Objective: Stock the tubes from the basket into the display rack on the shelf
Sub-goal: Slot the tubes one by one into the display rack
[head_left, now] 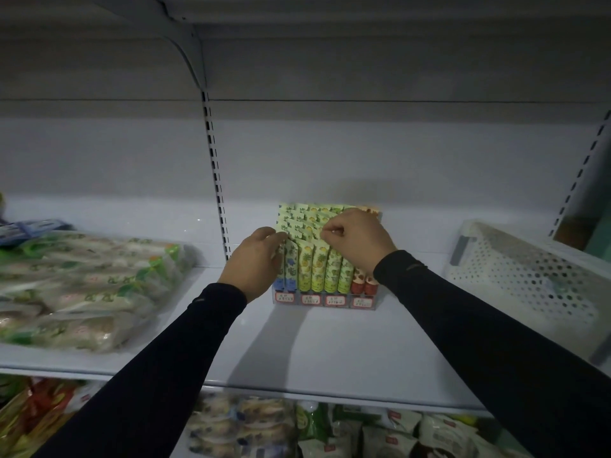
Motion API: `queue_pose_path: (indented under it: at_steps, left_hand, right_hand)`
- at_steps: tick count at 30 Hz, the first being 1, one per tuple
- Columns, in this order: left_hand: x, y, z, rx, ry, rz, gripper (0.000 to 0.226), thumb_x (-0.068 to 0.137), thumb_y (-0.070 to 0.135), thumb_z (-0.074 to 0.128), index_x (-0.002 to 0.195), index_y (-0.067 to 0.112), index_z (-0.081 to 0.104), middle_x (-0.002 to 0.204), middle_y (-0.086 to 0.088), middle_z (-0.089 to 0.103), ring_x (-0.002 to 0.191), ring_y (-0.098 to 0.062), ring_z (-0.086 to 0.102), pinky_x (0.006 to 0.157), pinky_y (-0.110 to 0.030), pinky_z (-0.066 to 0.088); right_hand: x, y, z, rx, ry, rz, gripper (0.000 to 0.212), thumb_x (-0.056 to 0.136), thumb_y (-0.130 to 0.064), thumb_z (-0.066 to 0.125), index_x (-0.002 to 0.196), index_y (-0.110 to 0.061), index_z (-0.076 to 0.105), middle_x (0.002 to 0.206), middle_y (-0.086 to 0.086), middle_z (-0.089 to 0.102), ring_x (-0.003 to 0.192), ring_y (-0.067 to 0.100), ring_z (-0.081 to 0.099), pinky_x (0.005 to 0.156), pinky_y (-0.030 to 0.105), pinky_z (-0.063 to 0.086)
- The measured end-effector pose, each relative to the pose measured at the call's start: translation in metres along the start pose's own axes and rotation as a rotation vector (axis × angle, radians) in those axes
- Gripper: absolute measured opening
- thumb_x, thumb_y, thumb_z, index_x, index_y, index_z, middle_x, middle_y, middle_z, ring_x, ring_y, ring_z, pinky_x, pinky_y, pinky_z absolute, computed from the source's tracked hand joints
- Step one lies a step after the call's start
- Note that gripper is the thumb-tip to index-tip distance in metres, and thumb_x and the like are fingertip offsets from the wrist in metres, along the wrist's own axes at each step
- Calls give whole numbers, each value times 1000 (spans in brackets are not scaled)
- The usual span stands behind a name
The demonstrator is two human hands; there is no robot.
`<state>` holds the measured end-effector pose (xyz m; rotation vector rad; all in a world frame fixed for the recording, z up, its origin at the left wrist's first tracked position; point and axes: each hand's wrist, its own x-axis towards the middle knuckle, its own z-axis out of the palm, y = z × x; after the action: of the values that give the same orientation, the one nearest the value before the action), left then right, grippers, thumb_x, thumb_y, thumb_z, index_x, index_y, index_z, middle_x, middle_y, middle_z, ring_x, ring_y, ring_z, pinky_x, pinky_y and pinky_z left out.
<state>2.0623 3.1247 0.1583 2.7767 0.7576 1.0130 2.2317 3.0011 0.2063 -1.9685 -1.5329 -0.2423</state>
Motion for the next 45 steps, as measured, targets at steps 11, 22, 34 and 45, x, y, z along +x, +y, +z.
queue_pose_path:
  at_steps: [11, 22, 34, 45]
  left_hand:
    - [11, 26, 7, 109, 23, 242, 33, 82, -2, 64, 113, 6, 70, 108, -16, 69, 92, -40, 62, 76, -46, 55]
    - [10, 31, 21, 152, -22, 272, 39, 79, 9, 51, 113, 9, 71, 109, -15, 68, 96, -39, 63, 78, -48, 56]
    - [9, 34, 19, 130, -26, 260, 40, 78, 3, 61, 117, 11, 69, 114, -15, 66, 101, -39, 61, 82, -50, 54]
    - [12, 48, 25, 131, -29, 255, 54, 76, -1, 59, 128, 13, 63, 123, -16, 61, 112, -38, 55, 92, -48, 48]
  right_hand:
    - [-19, 28, -7, -28, 2, 53, 21, 93, -29, 61, 99, -16, 76, 87, -5, 66, 78, 9, 54, 63, 16, 36]
    - [-13, 27, 0, -51, -8, 2, 23, 94, -21, 59, 89, -6, 76, 72, -8, 53, 67, -5, 40, 72, 24, 34]
    - [-12, 27, -1, -38, -10, 3, 23, 94, -22, 60, 86, -8, 76, 82, -1, 57, 72, 3, 46, 72, 25, 35]
    - [-33, 41, -14, -23, 64, 74, 19, 91, -26, 64, 96, -12, 76, 79, -8, 54, 78, 7, 48, 69, 21, 34]
